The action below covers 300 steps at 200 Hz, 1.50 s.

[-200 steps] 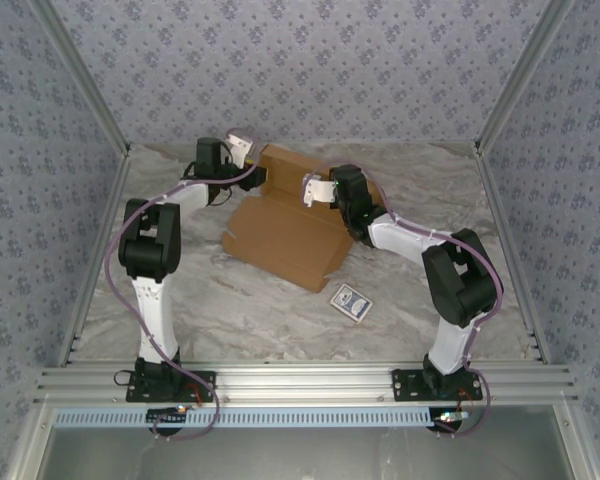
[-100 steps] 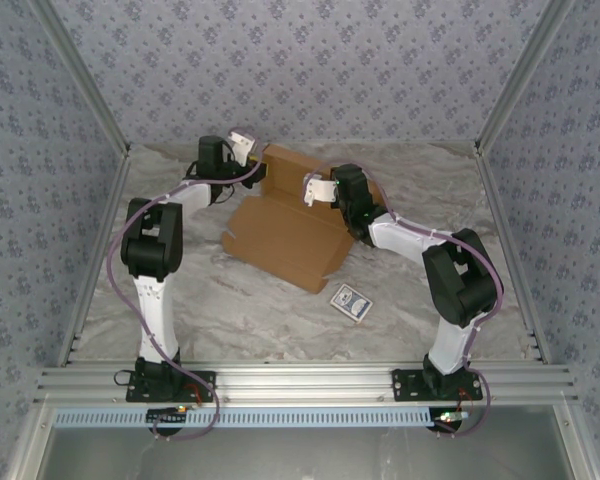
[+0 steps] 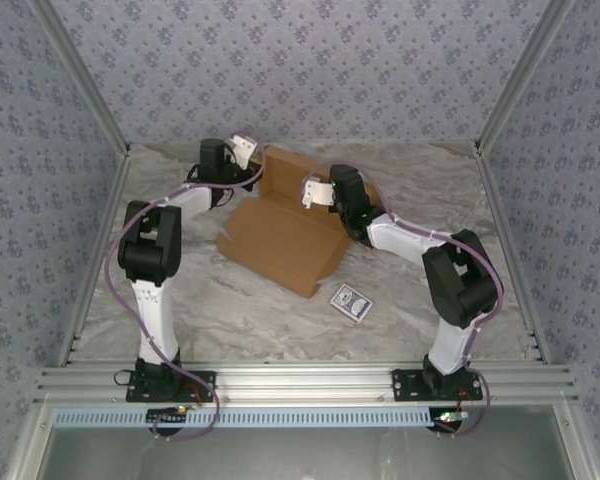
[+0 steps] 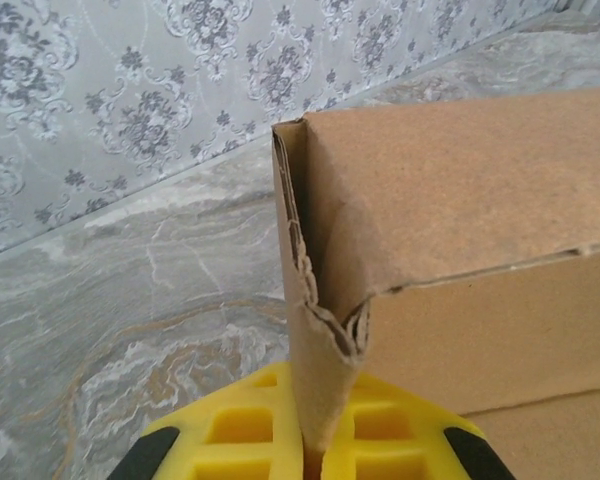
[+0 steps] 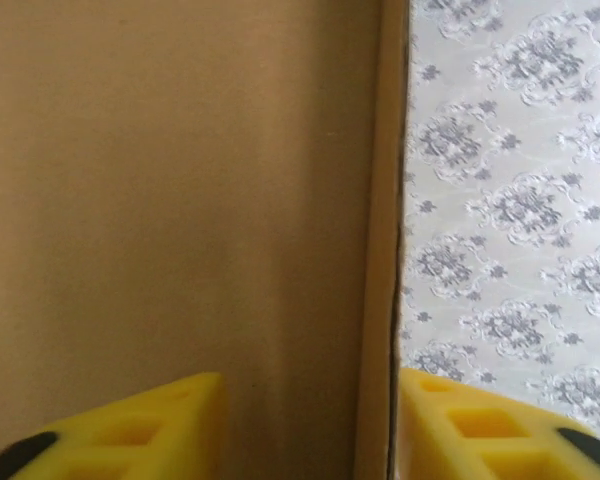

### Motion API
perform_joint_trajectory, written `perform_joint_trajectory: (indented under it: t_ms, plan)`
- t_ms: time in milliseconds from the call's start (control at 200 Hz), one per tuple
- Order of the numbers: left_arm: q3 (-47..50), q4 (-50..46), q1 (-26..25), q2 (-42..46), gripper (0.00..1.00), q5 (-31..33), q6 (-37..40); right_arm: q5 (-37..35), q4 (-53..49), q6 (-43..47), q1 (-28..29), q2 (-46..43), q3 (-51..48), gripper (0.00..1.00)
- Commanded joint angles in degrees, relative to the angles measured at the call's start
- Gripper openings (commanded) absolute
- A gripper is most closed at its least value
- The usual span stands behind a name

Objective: Fold the paper box

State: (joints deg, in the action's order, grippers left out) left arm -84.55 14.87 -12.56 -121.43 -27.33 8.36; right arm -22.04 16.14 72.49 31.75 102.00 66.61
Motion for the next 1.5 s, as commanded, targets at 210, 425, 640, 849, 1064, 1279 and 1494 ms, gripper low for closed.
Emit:
perform_joint_trajectory:
  t_ms: [210,425,640,849,1064,1279,1494]
  plan:
    - [9.0,2.9,-0.2,11.1,0.02,12.6,-3.2,-0.6,-14.0,-23.0,4.1,-11.3,2.2,0.77]
    - [15.5,4.8,-0.2,16.6,0.00,21.5,-10.1,4.4,-34.6,-48.7,6.5,-16.3,8.9,0.81]
    - [22.4,9.7,-0.4,20.8,0.00,25.7,-17.4,10.9,-39.2,-63.9,4.2,-14.5,15.6,0.83]
    - [25.5,12.1,-0.9,22.3,0.00,27.9,-18.9,14.5,-44.8,-74.3,1.1,-6.0,27.6,0.84]
    - [25.6,12.5,-1.5,22.0,0.00,28.1,-18.4,18.2,-48.2,-81.8,-2.1,0.5,35.4,0.85]
    - [25.3,12.3,-2.1,21.9,0.00,28.2,-17.3,21.1,-48.9,-85.0,-5.0,4.9,39.7,0.85]
    - [25.2,12.2,-2.5,22.2,0.00,28.4,-17.0,22.3,-49.5,-88.9,-6.1,7.2,40.7,0.82]
